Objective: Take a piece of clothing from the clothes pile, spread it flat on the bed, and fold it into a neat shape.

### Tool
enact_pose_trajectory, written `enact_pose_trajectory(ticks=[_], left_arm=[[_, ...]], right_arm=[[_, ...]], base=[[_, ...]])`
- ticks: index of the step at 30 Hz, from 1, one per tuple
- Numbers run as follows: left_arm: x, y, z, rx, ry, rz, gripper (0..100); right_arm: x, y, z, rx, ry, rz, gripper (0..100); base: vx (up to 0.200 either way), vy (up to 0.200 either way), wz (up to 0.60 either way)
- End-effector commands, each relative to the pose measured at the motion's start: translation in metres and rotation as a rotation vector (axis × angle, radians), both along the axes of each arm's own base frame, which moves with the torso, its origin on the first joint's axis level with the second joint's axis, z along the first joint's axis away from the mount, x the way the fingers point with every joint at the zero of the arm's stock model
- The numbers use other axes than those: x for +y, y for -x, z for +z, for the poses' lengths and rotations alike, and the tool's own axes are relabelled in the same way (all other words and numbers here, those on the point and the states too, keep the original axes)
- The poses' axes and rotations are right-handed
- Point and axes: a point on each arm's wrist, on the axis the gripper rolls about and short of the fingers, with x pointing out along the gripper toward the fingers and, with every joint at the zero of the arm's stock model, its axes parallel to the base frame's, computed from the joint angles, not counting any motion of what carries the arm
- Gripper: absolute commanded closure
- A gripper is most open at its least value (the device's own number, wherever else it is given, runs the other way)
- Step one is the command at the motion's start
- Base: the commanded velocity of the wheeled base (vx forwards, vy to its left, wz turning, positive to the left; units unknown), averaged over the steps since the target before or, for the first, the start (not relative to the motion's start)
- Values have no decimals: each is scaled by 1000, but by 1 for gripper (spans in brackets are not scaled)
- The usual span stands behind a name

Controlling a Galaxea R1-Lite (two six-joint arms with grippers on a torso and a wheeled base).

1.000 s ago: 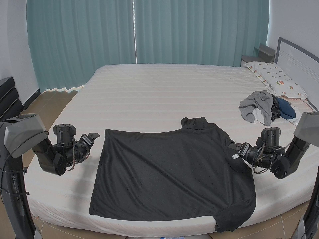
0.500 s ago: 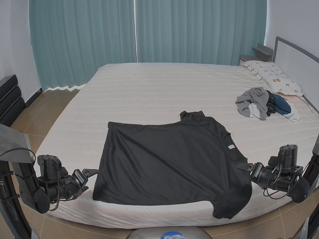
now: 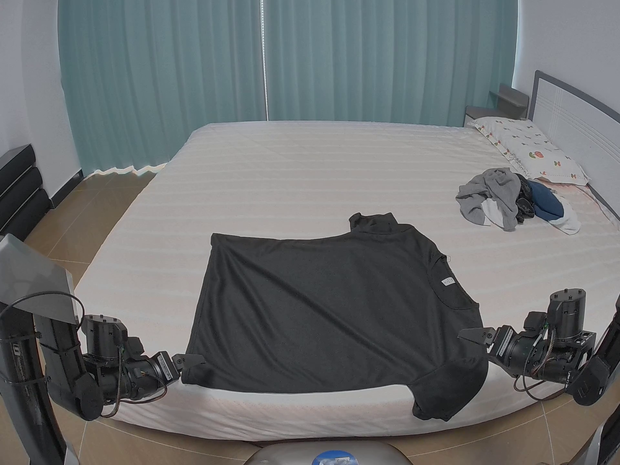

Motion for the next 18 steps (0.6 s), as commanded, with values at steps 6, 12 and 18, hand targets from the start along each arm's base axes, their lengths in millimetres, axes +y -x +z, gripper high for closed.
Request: enact_pose_trajectory(ticks=[6,12,18], left_arm=[[-2,-7,-14,5,-47,-51,0],[-6,-7,-16,0,-61,-79,0],[-13,-10,-18,-7,-64,-109,0]], right_arm=[[-1,7,11,-56,-13,-2,0],[-2,9,13,-59,-23,0,0],[-3,8,14,-68,-25,-6,0]], base=[[0,0,0],[0,0,0],[0,0,0]])
